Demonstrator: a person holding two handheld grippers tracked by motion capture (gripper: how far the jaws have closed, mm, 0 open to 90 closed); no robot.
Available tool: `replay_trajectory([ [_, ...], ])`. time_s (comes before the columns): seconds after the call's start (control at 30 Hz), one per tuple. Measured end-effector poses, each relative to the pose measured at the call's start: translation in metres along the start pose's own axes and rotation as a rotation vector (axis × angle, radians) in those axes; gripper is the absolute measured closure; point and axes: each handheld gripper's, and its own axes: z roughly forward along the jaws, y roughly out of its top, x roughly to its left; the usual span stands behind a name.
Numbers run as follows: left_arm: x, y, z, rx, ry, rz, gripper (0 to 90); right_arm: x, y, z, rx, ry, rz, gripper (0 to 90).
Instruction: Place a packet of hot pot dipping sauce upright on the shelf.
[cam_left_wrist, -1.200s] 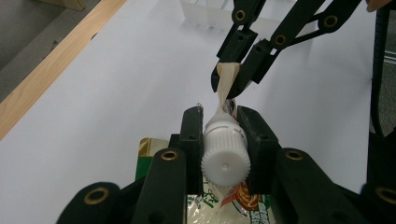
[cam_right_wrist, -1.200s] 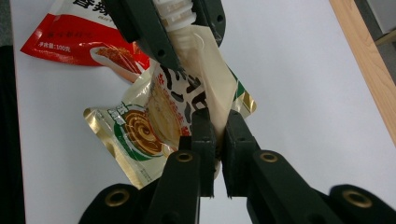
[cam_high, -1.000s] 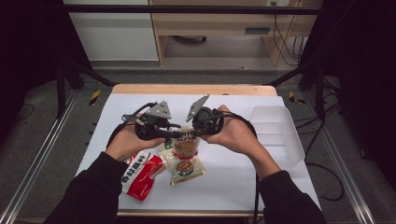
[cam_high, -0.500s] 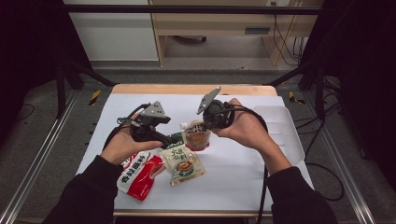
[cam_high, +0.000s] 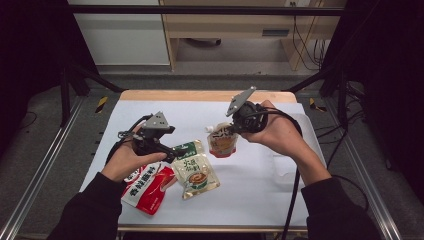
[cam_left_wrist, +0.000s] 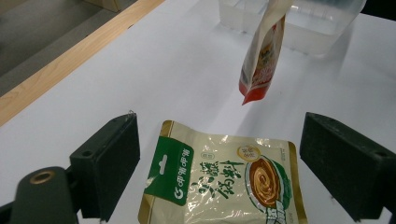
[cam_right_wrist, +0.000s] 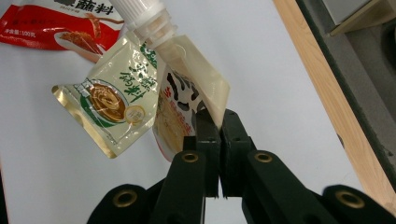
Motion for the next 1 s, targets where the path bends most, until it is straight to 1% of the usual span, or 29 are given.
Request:
replay_trajectory([
  [0.1,0.002,-0.005,-0.001,-0.013,0.009,-0.004,12.3,-0.004,-0.003,-0.005,-0.017,-0.004,0.015,88.9],
  [0.17,0.003,-0.009,-0.002,-0.017,0.01,-0.009,12.3,-0.008,-0.004,-0.009,-0.026,-0.021,0.023,88.9],
  [0.23,0.006,-0.016,-0.001,-0.022,0.026,-0.003,12.3,-0.012,-0.004,-0.013,-0.023,-0.028,0.016,89.0],
  [0.3,0.009,-0.021,0.0,-0.028,0.041,-0.009,12.4,-0.017,-0.003,-0.019,-0.021,-0.042,0.016,88.9],
  [0.37,0.012,-0.029,0.0,-0.029,0.043,-0.013,12.3,-0.021,-0.004,-0.023,-0.021,-0.053,0.015,89.0],
  [0.4,0.013,-0.034,0.0,-0.024,0.048,-0.012,12.4,-0.027,-0.006,-0.03,-0.021,-0.07,0.022,89.0],
  [0.43,0.013,-0.034,0.0,-0.024,0.048,-0.012,12.3,-0.027,-0.006,-0.03,-0.021,-0.07,0.022,89.0],
  [0.47,0.013,-0.037,0.0,-0.026,0.053,-0.015,12.3,-0.033,-0.011,-0.037,-0.027,-0.086,0.034,89.0],
  [0.53,0.014,-0.038,-0.002,-0.028,0.046,-0.015,12.4,-0.035,-0.013,-0.04,-0.028,-0.094,0.038,88.9],
  [0.57,0.014,-0.039,-0.002,-0.034,0.045,-0.014,12.3,-0.04,-0.019,-0.047,-0.041,-0.114,0.047,88.9],
  [0.63,0.014,-0.039,-0.004,-0.04,0.043,-0.016,12.4,-0.042,-0.021,-0.049,-0.044,-0.121,0.053,89.0],
  [0.67,0.015,-0.04,-0.004,-0.035,0.044,-0.015,12.4,-0.045,-0.025,-0.052,-0.048,-0.132,0.062,89.0],
  [0.73,0.014,-0.04,-0.005,-0.044,0.048,-0.022,12.3,-0.049,-0.03,-0.057,-0.059,-0.151,0.074,89.0],
  [0.77,0.014,-0.041,-0.006,-0.048,0.049,-0.02,12.4,-0.051,-0.033,-0.059,-0.057,-0.156,0.078,89.0],
  [0.8,0.014,-0.043,-0.008,-0.042,0.046,-0.016,12.3,-0.055,-0.038,-0.064,-0.054,-0.171,0.085,89.0],
  [0.83,0.014,-0.045,-0.009,-0.038,0.05,-0.014,12.3,-0.055,-0.038,-0.064,-0.054,-0.171,0.085,89.0],
  [0.87,0.014,-0.048,-0.009,-0.036,0.057,-0.017,12.3,-0.057,-0.042,-0.067,-0.044,-0.183,0.086,89.1],
  [0.9,0.014,-0.051,-0.01,-0.033,0.063,-0.02,12.3,-0.057,-0.042,-0.067,-0.044,-0.183,0.086,89.1],
  [1.0,0.018,-0.057,-0.016,-0.03,0.077,-0.021,12.3,-0.058,-0.049,-0.071,-0.034,-0.204,0.079,89.1],
])
